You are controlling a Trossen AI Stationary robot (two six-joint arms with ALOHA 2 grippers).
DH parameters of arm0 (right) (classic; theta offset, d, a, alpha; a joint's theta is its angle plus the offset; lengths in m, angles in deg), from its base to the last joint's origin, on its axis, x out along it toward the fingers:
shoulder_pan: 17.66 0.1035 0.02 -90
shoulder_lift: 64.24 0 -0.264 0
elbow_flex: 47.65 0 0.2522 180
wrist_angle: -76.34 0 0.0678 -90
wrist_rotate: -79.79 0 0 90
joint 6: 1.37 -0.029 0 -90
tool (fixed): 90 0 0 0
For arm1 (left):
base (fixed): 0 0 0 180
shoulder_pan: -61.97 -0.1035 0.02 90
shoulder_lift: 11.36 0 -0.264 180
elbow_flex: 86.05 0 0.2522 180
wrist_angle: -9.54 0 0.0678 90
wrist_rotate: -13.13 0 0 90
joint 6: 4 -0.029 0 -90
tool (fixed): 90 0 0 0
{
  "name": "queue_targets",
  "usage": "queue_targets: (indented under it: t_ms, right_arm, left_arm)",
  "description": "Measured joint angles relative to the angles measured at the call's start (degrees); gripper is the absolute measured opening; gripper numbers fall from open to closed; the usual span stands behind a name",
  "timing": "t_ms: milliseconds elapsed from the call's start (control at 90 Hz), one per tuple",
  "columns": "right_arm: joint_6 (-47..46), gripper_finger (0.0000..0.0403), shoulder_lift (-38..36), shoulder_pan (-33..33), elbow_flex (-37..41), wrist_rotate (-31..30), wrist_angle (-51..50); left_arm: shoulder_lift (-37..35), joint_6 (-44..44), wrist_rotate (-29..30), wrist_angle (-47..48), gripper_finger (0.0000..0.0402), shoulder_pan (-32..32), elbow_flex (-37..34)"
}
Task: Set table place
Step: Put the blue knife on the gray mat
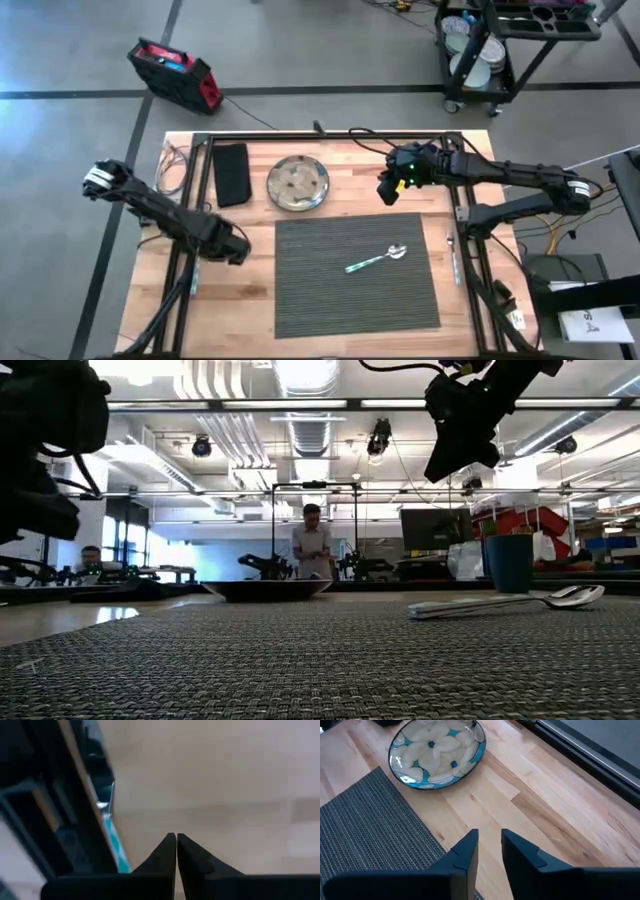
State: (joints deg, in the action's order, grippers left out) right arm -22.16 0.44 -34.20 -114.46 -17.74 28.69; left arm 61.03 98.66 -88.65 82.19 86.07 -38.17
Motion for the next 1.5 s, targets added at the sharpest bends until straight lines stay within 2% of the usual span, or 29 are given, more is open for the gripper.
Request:
queue_targets:
  t_ms: [156, 422, 600, 900, 1289, 1500]
  right_arm:
    - [0.0, 0.0067, 0.0, 0.0, 0.4, 0.0, 0.4]
    - [-0.1, 0.0048, 0.0, 0.0, 2.1, 0.0, 1.2]
    - [-1.6, 0.0041, 0.0, 0.0, 3.5, 0.0, 1.7]
    - [-1.7, 0.0042, 0.0, 0.0, 4.4, 0.0, 1.9]
    - [-1.5, 0.0061, 0.0, 0.0, 4.4, 0.0, 1.5]
    - [-1.0, 0.0067, 0.0, 0.0, 4.4, 0.2, 1.1]
  left_arm:
    - [2.3, 2.3, -4.0, 2.0, 0.0000, 3.7, 1.7]
    - [4.6, 8.0, -4.6, 4.8, 0.0000, 7.6, 4.7]
    - [6.8, 12.4, -9.2, 4.6, 0.0000, 10.6, 4.7]
    - [15.5, 15.5, -16.2, 4.1, 0.0000, 16.1, 8.1]
    - [28.6, 15.5, -19.2, 2.7, 0.0000, 18.5, 13.7]
    - [32.1, 16.0, -20.4, 2.0, 0.0000, 19.4, 15.9]
